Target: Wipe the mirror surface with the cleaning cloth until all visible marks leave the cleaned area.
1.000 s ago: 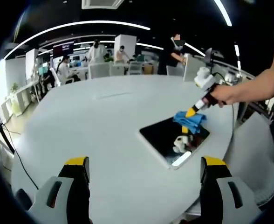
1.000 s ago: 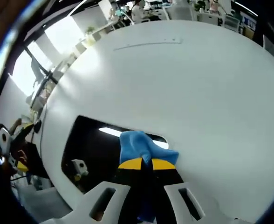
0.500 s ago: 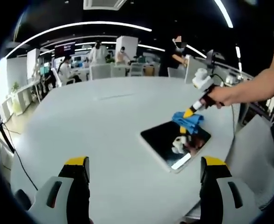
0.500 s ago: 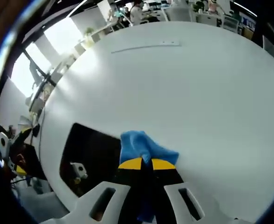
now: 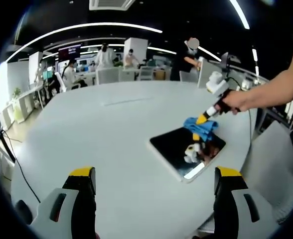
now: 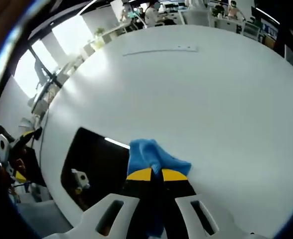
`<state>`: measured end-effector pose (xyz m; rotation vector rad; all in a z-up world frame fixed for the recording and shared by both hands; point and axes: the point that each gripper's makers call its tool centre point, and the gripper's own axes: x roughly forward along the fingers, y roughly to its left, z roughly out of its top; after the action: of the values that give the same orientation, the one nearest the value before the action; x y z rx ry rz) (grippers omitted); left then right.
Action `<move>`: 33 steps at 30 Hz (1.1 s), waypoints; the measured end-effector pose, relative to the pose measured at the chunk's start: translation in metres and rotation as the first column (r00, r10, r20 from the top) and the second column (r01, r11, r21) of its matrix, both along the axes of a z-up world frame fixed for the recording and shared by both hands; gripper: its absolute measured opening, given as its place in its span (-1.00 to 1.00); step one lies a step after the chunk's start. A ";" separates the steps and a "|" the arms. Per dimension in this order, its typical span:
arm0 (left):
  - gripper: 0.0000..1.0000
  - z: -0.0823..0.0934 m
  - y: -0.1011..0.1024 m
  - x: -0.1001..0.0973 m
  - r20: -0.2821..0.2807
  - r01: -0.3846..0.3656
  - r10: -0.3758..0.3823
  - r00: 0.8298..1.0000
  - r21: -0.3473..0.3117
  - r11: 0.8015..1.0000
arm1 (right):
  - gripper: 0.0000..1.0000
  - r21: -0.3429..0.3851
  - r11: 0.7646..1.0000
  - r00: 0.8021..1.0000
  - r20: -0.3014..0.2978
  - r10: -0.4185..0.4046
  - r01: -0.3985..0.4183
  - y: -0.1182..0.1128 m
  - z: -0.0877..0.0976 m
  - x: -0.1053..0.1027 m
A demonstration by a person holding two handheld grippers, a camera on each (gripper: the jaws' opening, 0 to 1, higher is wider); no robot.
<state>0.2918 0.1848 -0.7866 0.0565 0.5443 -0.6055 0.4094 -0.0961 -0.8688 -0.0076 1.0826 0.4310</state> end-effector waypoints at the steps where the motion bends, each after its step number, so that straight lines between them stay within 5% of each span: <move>1: 0.99 0.000 -0.001 -0.001 0.001 -0.001 0.001 1.000 -0.001 1.000 | -1.00 -0.001 1.000 1.000 -0.001 0.000 0.000 0.000 0.000 0.000; 11: 0.99 -0.004 -0.002 -0.012 -0.014 0.000 0.000 1.000 0.016 1.000 | -1.00 0.024 0.999 0.999 -0.023 -0.040 0.041 -0.001 0.000 0.001; 21: 0.99 0.003 -0.005 -0.011 -0.003 0.011 -0.011 1.000 0.028 1.000 | -1.00 0.054 0.998 0.997 0.057 -0.044 0.041 -0.013 0.040 0.002; 33: 0.99 0.009 -0.005 -0.006 0.020 0.017 -0.017 1.000 0.025 1.000 | -0.99 0.063 0.996 0.995 0.081 -0.064 0.059 -0.039 0.065 -0.003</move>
<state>0.2861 0.1796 -0.7775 0.0911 0.5328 -0.6143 0.4066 -0.1352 -0.8041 0.0605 0.9855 0.4045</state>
